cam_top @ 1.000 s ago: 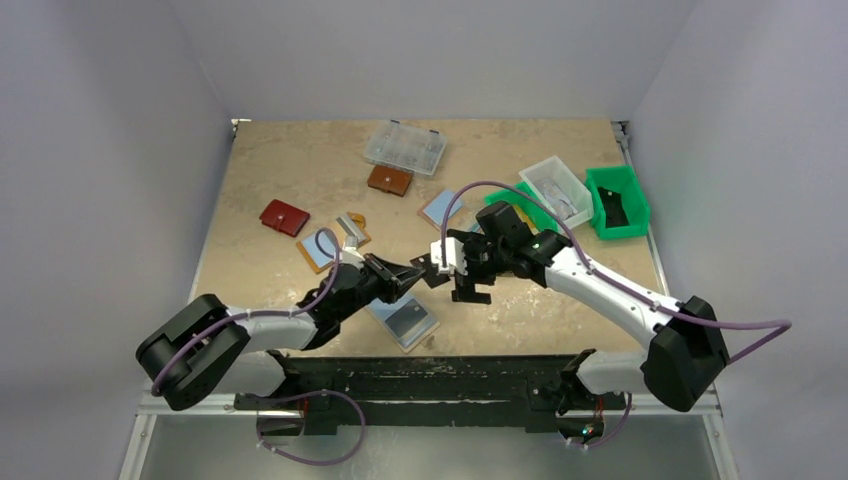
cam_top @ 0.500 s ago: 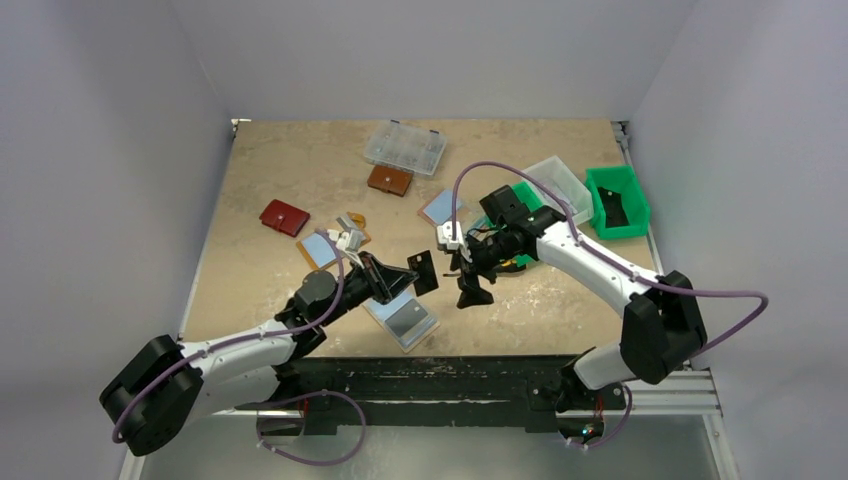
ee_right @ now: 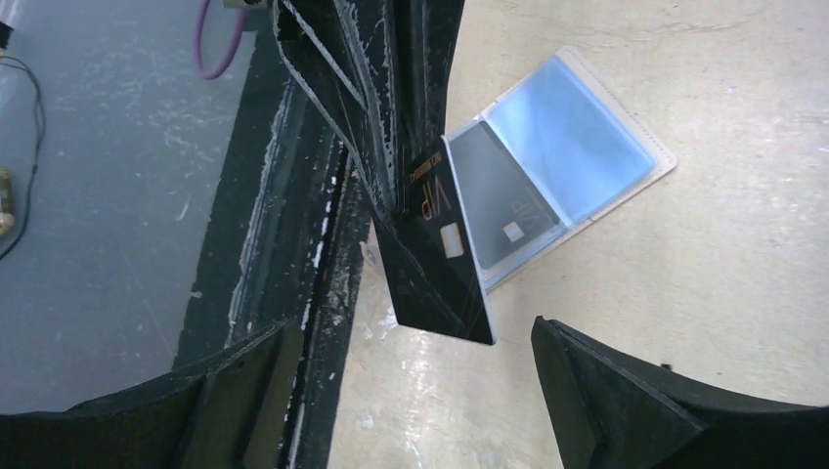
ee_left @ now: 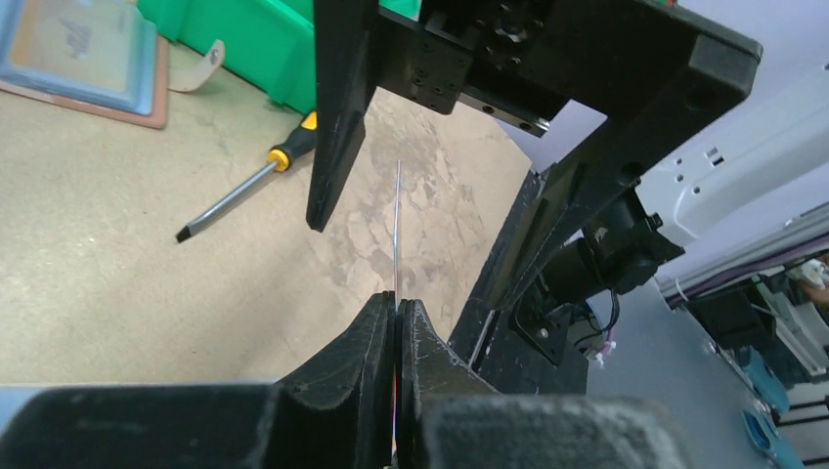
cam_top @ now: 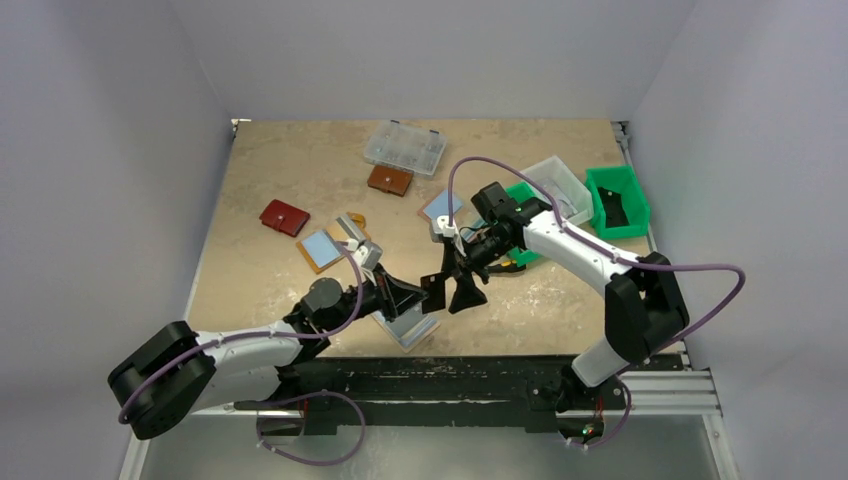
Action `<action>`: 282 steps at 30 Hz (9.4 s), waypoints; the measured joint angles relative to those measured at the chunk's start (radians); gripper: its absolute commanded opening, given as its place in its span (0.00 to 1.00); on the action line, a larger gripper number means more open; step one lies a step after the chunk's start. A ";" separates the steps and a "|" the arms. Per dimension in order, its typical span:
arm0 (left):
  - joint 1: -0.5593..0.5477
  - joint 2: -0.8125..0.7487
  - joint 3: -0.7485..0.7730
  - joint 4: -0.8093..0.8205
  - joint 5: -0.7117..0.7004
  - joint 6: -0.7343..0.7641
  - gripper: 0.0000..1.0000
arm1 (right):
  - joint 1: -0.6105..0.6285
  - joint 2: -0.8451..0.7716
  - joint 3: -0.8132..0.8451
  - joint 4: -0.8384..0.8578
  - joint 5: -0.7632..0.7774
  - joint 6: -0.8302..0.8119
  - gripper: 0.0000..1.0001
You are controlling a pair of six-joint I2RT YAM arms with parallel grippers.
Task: Take the credit cards out of the card holder
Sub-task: Place the credit card in the storage box, then remove the credit card from the card holder.
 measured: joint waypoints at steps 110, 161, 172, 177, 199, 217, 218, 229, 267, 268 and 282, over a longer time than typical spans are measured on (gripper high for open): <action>-0.029 -0.511 0.089 -0.825 -0.409 0.035 1.00 | -0.895 0.186 0.548 -0.103 0.556 0.032 0.46; -0.438 0.483 0.755 -1.360 -0.821 0.073 0.58 | -0.454 -0.274 -0.104 -0.062 -0.130 -0.079 0.88; -0.412 0.538 0.766 -1.361 -0.824 0.098 0.49 | -0.447 -0.272 -0.104 -0.061 -0.125 -0.079 0.87; -0.401 0.538 0.766 -1.351 -0.820 0.099 0.49 | -0.442 -0.271 -0.104 -0.061 -0.109 -0.079 0.87; -0.339 0.518 0.698 -1.223 -0.730 0.124 0.42 | -0.441 -0.246 -0.104 -0.062 -0.104 -0.079 0.87; -0.257 0.434 0.608 -1.163 -0.676 0.124 0.19 | -0.435 -0.233 -0.104 -0.075 -0.101 -0.090 0.87; -0.252 0.429 0.603 -1.160 -0.671 0.124 0.18 | -0.435 -0.231 -0.104 -0.077 -0.101 -0.090 0.87; -0.214 0.394 0.567 -1.138 -0.626 0.120 0.08 | -0.435 -0.225 -0.104 -0.087 -0.100 -0.098 0.87; -0.118 0.088 0.458 -1.116 -0.515 -0.076 0.61 | -0.433 -0.206 -0.104 -0.111 -0.082 -0.126 0.87; -0.118 0.060 0.451 -1.117 -0.514 -0.090 0.62 | -0.432 -0.206 -0.104 -0.111 -0.082 -0.126 0.87; -0.118 -0.137 0.381 -1.196 -0.472 -0.217 0.69 | -0.422 -0.206 -0.104 -0.111 -0.079 -0.127 0.87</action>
